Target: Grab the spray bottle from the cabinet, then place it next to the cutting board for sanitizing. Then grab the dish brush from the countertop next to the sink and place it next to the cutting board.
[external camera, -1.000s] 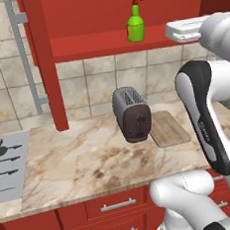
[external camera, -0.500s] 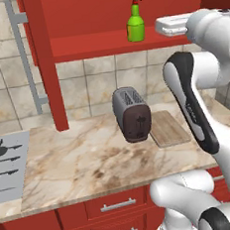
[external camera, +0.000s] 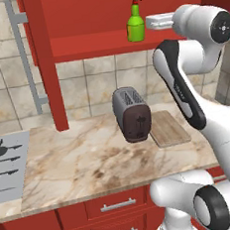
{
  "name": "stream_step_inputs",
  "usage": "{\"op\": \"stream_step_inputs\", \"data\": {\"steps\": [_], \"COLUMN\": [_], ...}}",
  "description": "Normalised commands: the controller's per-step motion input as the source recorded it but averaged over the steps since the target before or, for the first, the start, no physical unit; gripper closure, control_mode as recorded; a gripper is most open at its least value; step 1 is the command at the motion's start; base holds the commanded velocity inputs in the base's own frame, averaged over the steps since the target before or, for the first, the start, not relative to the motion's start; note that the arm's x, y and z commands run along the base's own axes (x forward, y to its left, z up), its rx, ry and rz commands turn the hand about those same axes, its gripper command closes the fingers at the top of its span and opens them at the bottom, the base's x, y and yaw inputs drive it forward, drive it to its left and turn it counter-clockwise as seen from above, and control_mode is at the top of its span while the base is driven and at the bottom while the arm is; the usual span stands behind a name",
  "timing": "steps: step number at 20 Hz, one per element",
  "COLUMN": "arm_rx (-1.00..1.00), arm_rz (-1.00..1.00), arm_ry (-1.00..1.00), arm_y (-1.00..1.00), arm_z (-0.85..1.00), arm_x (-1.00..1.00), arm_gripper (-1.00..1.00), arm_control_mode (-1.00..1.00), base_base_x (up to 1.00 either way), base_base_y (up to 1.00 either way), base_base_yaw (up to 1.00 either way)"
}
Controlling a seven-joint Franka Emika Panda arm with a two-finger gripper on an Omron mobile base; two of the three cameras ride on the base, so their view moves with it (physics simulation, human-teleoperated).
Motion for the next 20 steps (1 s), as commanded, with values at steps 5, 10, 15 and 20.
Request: {"op": "stream_step_inputs", "data": {"steps": [5, 10, 15, 20], "arm_rx": [0.0, 0.0, 0.0, 0.0], "arm_rz": [0.0, 0.0, 0.0, 0.0], "arm_ry": [0.02, 0.01, 0.04, 0.0], "arm_y": [0.1, 0.04, 0.0, 0.16], "arm_z": [0.06, 0.06, 0.0, 0.0], "arm_x": [0.22, 0.4, 0.5, 0.48], "arm_gripper": [-1.0, -1.0, -1.0, -1.0], "arm_control_mode": [-1.0, -1.0, -1.0, -1.0], "base_base_x": [0.0, 0.0, 0.0, 0.0], "base_base_y": [0.0, 0.0, 0.0, 0.0], "base_base_yaw": [0.0, 0.0, 0.0, 0.0]}}
